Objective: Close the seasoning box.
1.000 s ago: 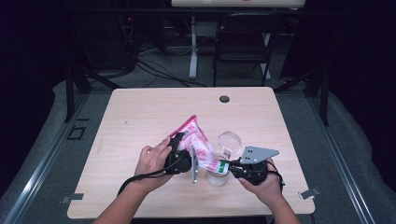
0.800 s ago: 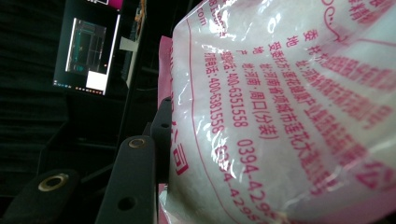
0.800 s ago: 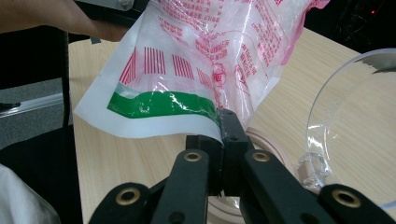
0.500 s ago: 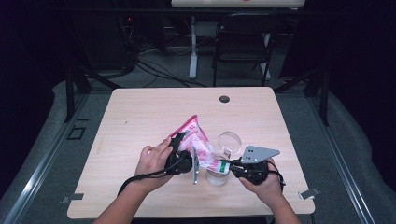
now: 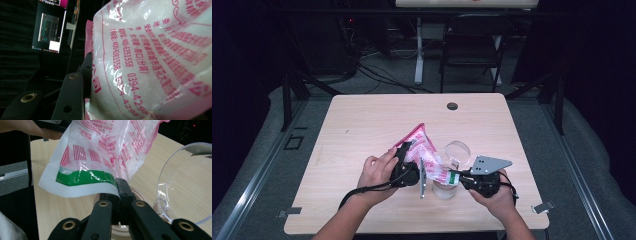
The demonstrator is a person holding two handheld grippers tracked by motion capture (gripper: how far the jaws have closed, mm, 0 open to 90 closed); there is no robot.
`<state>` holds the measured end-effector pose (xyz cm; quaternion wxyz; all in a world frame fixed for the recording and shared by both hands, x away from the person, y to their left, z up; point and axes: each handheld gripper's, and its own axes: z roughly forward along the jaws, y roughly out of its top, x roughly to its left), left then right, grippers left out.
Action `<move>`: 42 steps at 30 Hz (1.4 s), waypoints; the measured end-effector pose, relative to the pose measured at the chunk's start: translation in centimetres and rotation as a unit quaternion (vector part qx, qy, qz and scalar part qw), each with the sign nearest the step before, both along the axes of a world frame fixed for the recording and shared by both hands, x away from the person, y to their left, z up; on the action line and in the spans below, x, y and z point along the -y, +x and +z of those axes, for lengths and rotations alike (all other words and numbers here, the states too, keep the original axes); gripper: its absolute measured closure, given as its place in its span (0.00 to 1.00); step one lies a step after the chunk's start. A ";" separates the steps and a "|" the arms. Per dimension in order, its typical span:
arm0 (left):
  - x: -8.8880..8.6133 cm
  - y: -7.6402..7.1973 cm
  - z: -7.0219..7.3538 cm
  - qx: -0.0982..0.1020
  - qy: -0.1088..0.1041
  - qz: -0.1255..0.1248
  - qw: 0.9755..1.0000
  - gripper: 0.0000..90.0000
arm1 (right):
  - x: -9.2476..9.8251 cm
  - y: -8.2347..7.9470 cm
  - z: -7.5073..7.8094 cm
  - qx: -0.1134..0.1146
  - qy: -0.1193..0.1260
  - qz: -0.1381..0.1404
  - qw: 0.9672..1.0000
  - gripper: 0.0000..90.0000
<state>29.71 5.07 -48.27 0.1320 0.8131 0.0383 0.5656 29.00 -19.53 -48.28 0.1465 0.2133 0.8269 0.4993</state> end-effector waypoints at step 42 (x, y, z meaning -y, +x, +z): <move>0.0 -0.2 0.4 0.010 0.011 -0.001 1.000 0.68 | -0.1 0.1 -0.3 -0.004 -0.001 0.001 1.000 1.00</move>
